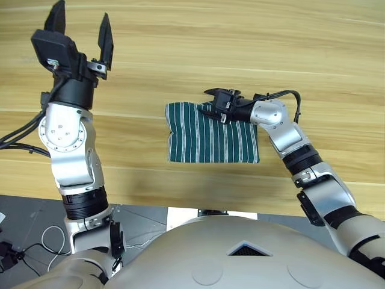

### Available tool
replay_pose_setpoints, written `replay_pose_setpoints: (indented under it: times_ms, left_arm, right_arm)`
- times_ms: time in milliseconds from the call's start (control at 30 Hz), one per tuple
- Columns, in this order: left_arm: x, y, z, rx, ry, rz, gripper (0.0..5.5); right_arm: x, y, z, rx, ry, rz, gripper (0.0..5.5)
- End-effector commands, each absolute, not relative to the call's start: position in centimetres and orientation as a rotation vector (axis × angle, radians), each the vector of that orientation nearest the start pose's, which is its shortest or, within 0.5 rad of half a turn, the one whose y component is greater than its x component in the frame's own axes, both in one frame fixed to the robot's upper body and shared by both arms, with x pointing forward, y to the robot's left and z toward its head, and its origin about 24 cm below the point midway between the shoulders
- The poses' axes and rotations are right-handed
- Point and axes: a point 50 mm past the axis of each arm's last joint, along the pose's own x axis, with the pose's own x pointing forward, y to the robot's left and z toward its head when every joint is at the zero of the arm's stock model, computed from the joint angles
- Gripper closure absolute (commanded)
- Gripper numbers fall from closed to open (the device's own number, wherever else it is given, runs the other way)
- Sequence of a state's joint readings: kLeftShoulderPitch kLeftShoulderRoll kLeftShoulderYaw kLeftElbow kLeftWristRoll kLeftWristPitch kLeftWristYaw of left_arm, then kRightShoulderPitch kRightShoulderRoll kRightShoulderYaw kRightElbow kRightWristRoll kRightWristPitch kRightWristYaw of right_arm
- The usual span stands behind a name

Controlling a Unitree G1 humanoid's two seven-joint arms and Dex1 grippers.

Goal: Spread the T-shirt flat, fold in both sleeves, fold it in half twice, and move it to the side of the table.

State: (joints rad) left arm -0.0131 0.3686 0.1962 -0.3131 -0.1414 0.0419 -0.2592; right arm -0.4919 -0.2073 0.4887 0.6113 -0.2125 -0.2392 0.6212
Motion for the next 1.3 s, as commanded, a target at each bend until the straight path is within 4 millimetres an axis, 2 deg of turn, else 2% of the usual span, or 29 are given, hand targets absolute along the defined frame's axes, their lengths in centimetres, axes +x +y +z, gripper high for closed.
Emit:
replay_pose_setpoints:
  times_ms: [33,133,200,367,467,567,633,733,833,967,1067,1133,1233,1300]
  left_arm:
    - [24.1,21.7,13.6,0.282,-0.287,-0.160,2.12]
    - [24.1,21.8,13.5,0.277,-0.284,-0.143,2.12]
    - [24.0,21.8,13.5,0.277,-0.283,-0.142,2.12]
    - [23.5,22.6,13.7,0.284,-0.285,-0.107,2.12]
    - [23.3,22.6,13.7,0.286,-0.284,-0.101,2.12]
    - [22.8,22.8,13.6,0.291,-0.273,-0.092,2.12]
    - [22.6,23.0,13.5,0.294,-0.270,-0.082,2.12]
    - [22.5,23.4,13.2,0.315,-0.246,-0.079,2.12]
    - [22.7,23.4,12.9,0.311,-0.239,-0.082,2.12]
    - [22.6,23.0,12.1,0.294,-0.228,-0.081,2.12]
    - [22.6,22.6,11.5,0.283,-0.217,-0.103,2.12]
    - [22.6,22.6,11.5,0.266,-0.232,-0.111,2.12]
    - [22.5,22.8,12.9,0.196,-0.330,-0.085,2.12]
    - [22.5,22.2,13.7,0.161,-0.398,-0.066,2.12]
  right_arm:
    - [29.7,-9.6,-1.5,-0.823,0.264,1.092,2.97]
    - [29.5,-11.6,-2.4,-0.819,0.298,1.045,2.97]
    - [29.6,-13.9,-2.7,-0.842,0.323,0.966,2.97]
    - [29.3,-25.2,-2.0,-0.775,0.460,0.515,2.97]
    - [27.9,-30.8,-1.4,-0.569,0.530,0.247,2.97]
    - [25.1,-35.1,-1.6,-0.414,0.589,-0.005,2.97]
    - [23.7,-36.8,-1.7,-0.333,0.596,-0.135,2.97]
    - [23.1,-37.2,-1.8,-0.291,0.579,-0.188,2.97]
    - [23.5,-37.1,-1.6,-0.309,0.545,-0.210,2.97]
    - [25.1,-37.0,0.2,-0.334,0.412,-0.248,2.97]
    - [26.8,-35.9,2.3,-0.201,0.204,-0.174,2.97]
    - [27.5,-35.7,4.5,-0.162,0.033,-0.143,2.97]
    - [28.2,-34.2,11.8,-0.147,-0.478,-0.120,2.97]
    - [27.9,-31.5,15.7,-0.167,-0.710,-0.064,2.97]
